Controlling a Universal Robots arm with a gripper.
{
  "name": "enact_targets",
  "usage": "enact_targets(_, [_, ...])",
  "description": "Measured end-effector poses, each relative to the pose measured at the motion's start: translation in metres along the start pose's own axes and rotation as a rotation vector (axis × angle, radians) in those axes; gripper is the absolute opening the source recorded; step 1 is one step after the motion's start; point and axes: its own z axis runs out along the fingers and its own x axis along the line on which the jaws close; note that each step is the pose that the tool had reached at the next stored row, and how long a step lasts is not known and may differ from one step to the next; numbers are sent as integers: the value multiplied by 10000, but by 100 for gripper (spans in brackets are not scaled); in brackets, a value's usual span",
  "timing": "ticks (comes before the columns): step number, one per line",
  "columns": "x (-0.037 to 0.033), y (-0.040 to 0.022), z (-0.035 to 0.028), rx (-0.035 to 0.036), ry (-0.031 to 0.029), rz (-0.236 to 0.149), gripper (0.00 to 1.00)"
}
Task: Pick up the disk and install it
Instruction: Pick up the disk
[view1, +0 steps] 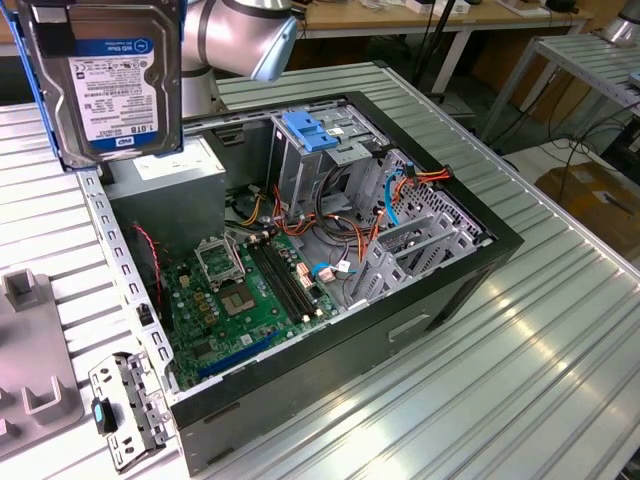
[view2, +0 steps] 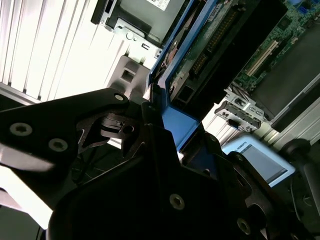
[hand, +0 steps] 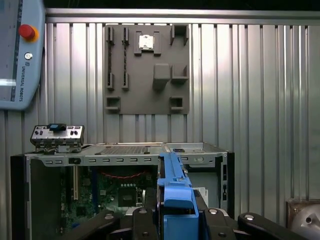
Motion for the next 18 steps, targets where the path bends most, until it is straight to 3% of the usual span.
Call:
enact_targets(6, [0,-132,1,-1,1,0,37])
enact_targets(14, [-2,-261,2,0,1,1,37])
enact_targets(16, [-3,-306,3,0,1,1,37])
enact_targets(18, [-4,-393,3,0,1,0,37])
